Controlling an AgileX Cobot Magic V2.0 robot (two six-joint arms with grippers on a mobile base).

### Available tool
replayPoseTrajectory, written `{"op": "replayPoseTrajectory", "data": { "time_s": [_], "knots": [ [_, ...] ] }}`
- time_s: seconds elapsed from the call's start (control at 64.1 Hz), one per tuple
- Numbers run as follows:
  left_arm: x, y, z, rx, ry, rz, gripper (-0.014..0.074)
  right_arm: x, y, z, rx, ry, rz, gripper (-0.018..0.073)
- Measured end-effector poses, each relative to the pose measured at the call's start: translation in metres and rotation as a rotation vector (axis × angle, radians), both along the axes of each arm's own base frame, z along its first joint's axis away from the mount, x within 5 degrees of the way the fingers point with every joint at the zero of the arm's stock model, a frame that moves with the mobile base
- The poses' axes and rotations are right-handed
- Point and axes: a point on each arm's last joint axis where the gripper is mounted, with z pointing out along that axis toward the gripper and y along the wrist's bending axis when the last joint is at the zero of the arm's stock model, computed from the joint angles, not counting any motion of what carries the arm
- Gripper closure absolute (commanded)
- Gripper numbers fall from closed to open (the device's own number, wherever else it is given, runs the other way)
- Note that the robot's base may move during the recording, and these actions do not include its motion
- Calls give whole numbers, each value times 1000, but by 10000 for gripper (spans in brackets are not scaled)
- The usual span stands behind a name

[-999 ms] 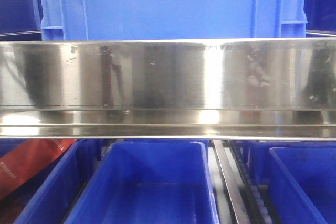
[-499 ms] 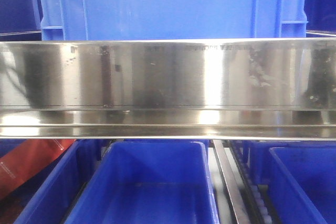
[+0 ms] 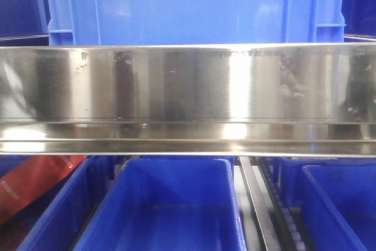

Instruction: Place valve from conveyor to right shelf box

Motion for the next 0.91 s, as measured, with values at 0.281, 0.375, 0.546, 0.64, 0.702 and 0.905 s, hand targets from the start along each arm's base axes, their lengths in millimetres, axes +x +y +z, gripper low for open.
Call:
{"op": "replayPoseTrajectory", "data": {
  "time_s": [0.281, 0.375, 0.546, 0.64, 0.702, 0.905],
  "knots": [
    [-15, 11, -49, -23, -68, 161, 707, 0, 0, 0, 0, 0, 0, 713],
    [-12, 12, -68, -25, -65, 184, 707, 0, 0, 0, 0, 0, 0, 713],
    [-7, 12, -89, -28, -79, 193, 707, 0, 0, 0, 0, 0, 0, 713],
    [-7, 12, -89, -29, -87, 192, 707, 0, 0, 0, 1, -1, 0, 713],
    [-7, 12, -89, -30, -95, 192, 707, 0, 0, 0, 1, -1, 0, 713],
    [-7, 12, -87, -32, -112, 191, 707, 0, 0, 0, 1, -1, 0, 713]
  ]
}}
